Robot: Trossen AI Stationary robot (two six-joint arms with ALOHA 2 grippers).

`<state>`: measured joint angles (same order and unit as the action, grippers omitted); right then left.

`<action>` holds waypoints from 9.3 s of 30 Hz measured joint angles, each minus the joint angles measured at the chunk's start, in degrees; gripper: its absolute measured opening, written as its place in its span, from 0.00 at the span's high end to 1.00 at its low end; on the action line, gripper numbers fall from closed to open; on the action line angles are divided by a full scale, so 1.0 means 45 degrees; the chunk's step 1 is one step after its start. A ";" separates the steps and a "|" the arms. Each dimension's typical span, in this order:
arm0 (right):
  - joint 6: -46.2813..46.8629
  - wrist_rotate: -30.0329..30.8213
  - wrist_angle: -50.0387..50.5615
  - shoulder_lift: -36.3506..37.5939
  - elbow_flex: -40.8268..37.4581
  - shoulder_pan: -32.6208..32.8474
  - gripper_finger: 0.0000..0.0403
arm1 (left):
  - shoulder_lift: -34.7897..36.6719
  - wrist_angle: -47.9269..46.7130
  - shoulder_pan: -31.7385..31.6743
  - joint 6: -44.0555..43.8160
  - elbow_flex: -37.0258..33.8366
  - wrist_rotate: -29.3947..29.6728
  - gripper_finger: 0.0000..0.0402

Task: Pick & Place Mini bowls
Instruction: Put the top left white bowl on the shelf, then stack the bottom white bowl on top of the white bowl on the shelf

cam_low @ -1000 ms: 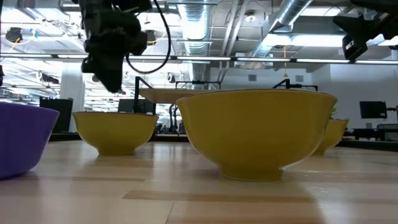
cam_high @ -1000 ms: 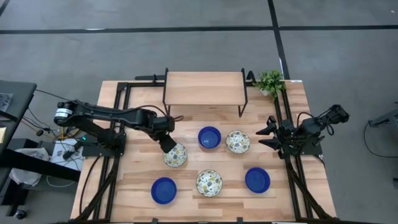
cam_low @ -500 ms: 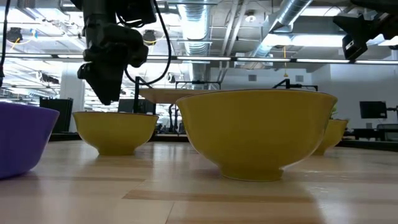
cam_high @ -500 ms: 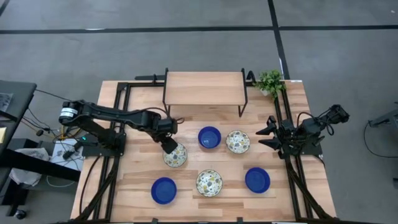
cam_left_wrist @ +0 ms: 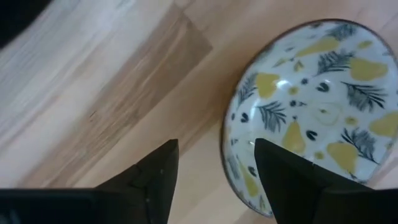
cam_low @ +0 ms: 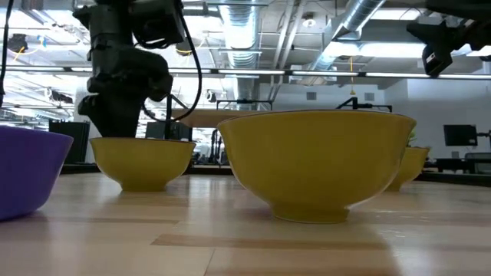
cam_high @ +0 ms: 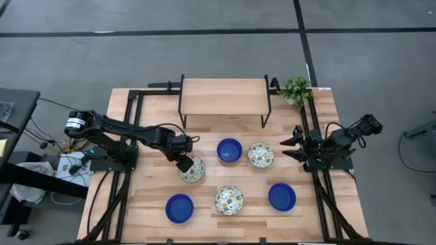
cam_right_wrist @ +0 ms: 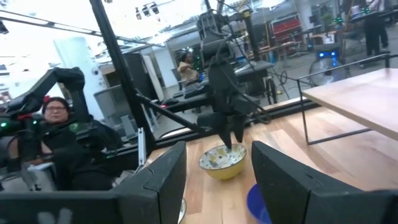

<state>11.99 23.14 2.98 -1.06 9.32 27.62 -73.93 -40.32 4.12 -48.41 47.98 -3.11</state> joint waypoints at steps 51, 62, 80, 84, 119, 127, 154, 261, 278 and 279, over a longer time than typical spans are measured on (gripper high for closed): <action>0.0005 -0.0019 0.0000 0.0000 0.0000 0.0003 0.58 | 0.0456 0.1184 0.0000 -0.0444 0.0199 0.0160 0.97; 0.0005 -0.0019 0.0000 0.0000 0.0000 0.0000 0.58 | 0.1572 0.1210 0.0084 0.0340 0.2285 0.0114 0.98; 0.0005 0.0296 0.0000 0.0000 0.0000 0.0002 0.58 | -0.1343 -0.2842 -0.0999 0.2705 0.9971 0.0316 0.98; 0.0005 0.0296 0.0000 0.0000 0.0000 0.0005 0.58 | -0.1928 -0.3725 -0.1847 0.3018 1.1775 0.0363 0.98; 0.0005 0.0223 0.0008 0.0000 0.0000 0.0005 0.58 | -0.5313 -0.6698 -0.9942 0.4884 1.4252 -0.1321 0.98; 0.0005 0.0216 0.0010 0.0000 0.0000 0.0004 0.58 | -0.5600 -0.7047 -0.9938 0.4770 1.4247 -0.1307 0.98; 0.0005 0.0214 0.0010 0.0000 0.0000 0.0004 0.58 | -0.5600 -0.7797 -1.0103 0.4646 1.4235 -0.0792 0.98; 0.0000 0.0598 -0.0617 0.0005 0.0005 0.0000 0.58 | -0.5625 -0.6736 0.2892 1.5420 1.3285 0.0690 0.70; 0.0005 0.0540 -0.0568 0.0000 0.0005 0.0003 0.58 | -0.7930 -0.5521 0.4148 1.7795 1.3285 0.0489 0.72; 0.0005 0.0534 -0.0568 0.0002 0.0003 0.0003 0.58 | -0.7932 -0.5322 0.4209 1.7851 1.3285 0.0407 0.72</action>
<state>12.01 25.54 0.43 -1.05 9.34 27.63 -109.62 -64.27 23.06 31.92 107.77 -1.28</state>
